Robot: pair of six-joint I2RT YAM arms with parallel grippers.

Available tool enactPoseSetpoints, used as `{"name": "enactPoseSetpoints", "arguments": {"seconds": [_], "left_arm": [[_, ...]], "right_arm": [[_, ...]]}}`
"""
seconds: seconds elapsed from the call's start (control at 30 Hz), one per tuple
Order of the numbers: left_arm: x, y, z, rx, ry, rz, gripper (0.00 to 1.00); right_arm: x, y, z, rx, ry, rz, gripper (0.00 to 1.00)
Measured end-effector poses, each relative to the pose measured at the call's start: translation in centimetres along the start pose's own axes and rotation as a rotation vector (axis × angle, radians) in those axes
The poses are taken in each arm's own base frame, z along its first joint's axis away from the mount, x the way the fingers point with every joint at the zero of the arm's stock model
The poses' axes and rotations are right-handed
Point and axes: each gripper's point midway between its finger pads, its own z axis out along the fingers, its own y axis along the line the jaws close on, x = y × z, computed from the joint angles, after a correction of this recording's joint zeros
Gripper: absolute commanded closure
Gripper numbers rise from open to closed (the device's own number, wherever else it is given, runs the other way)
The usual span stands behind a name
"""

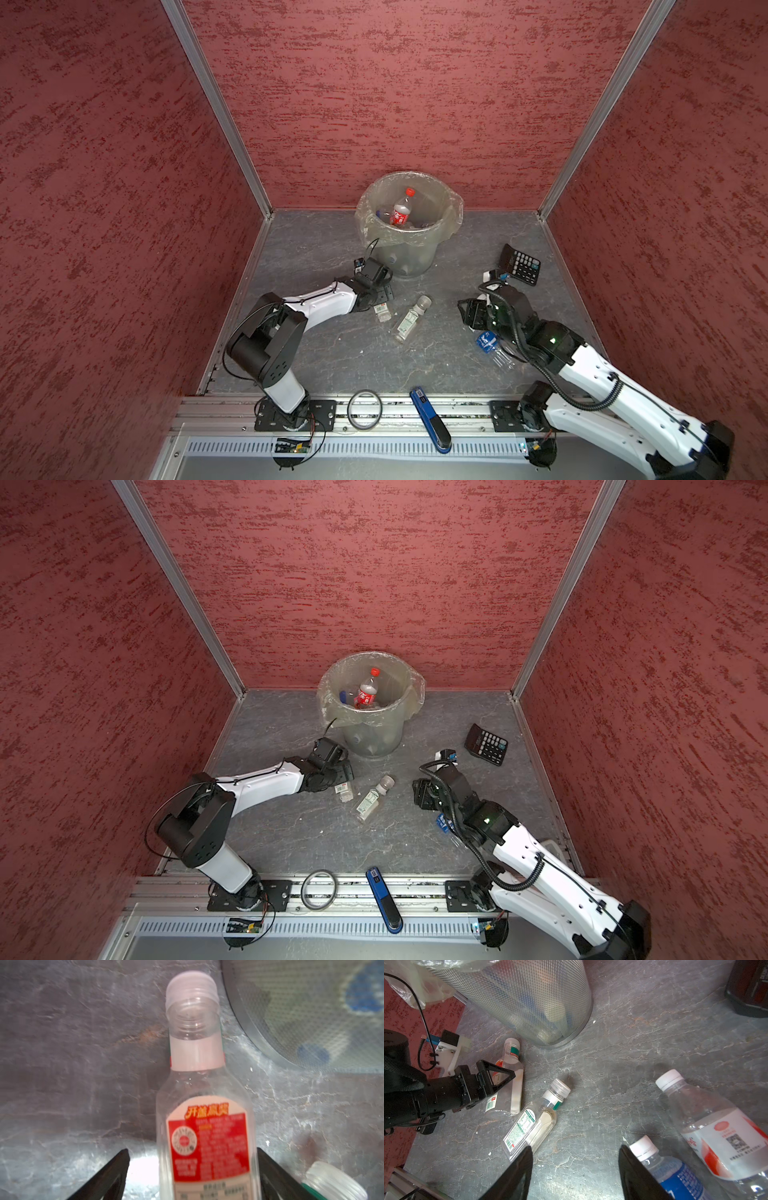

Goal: Throw the plastic bottles in the bin
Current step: 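Lift the red-labelled bottle with the left gripper and drop it into the bin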

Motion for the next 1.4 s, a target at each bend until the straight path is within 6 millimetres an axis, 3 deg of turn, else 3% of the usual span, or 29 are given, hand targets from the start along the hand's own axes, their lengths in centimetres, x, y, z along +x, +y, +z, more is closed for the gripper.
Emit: {"name": "enactPoseSetpoints", "arguments": {"seconds": [0.13, 0.2, 0.27, 0.47, 0.57, 0.67, 0.87, 1.13, 1.4], "left_arm": [[0.0, 0.3, 1.0, 0.010, 0.022, -0.012, 0.24], [0.5, 0.4, 1.2, 0.020, 0.033, -0.006, 0.40], [0.7, 0.3, 1.3, 0.037, 0.033, 0.011, 0.51], [2.0, 1.0, 0.0, 0.071, 0.022, 0.033, 0.51], [3.3, 1.2, -1.8, 0.094, -0.005, 0.063, 0.54], [4.5, 0.6, -4.5, 0.145, -0.060, 0.103, 0.55], [5.8, -0.3, -11.7, 0.298, -0.260, 0.145, 0.53], [3.0, -0.6, -22.6, 0.468, -0.566, 0.119, 0.52], [1.2, -4.6, -32.7, 0.592, -0.818, 0.254, 0.47]], "right_arm": [[0.0, 0.1, 0.0, -0.003, 0.002, 0.000, 0.46], [0.0, 0.1, 0.0, -0.003, 0.003, 0.001, 0.48], [0.1, 0.1, 0.0, -0.005, 0.004, 0.000, 0.48], [0.2, 0.2, 0.1, -0.010, 0.011, -0.001, 0.48], [0.4, 0.3, 0.2, -0.012, 0.020, -0.004, 0.48], [0.6, 0.4, 0.4, -0.015, 0.029, -0.007, 0.48], [0.5, 1.0, 0.5, -0.032, 0.023, -0.015, 0.48], [0.6, 1.6, 0.6, -0.051, 0.022, -0.030, 0.48], [0.7, 1.7, 0.7, -0.043, 0.022, -0.039, 0.48]]}}
